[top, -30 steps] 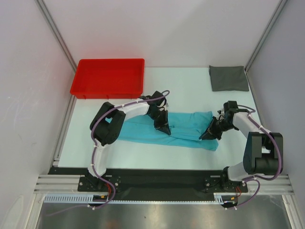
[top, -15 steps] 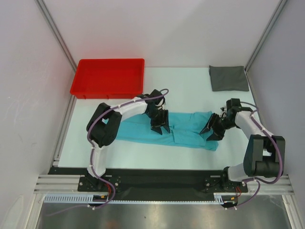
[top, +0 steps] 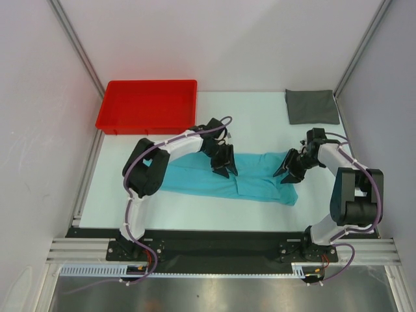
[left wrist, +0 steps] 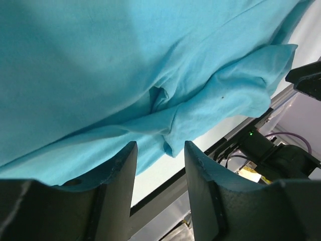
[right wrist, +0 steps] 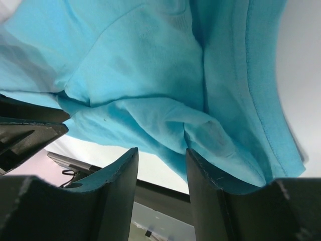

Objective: Fold and stack the t-shirts
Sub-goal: Fold the tshirt

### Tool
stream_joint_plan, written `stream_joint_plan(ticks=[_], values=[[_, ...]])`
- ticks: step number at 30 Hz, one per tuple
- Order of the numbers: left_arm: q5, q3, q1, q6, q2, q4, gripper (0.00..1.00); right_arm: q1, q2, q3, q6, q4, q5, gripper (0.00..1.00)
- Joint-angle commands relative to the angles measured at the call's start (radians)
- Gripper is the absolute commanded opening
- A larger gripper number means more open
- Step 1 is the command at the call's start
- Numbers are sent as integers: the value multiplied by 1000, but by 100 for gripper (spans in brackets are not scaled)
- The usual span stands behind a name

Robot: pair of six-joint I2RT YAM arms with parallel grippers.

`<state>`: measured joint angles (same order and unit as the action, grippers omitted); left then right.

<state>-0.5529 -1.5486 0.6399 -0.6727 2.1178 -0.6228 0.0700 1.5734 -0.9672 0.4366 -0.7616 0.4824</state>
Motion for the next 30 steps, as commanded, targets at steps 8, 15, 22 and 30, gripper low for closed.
stream_joint_plan(ticks=[8,15,22,30], values=[[-64,-77,-3,-47,60,49,44,5,88,-27,14,88,-1,48],[-70,-82,-5,-77,79,69,29,5,120,-44,19,111,-5,35],[-58,-61,-19,-96,80,90,1,25,99,-51,14,108,-45,3],[-45,-48,-40,-94,85,103,0,74,103,-27,4,137,-51,0]])
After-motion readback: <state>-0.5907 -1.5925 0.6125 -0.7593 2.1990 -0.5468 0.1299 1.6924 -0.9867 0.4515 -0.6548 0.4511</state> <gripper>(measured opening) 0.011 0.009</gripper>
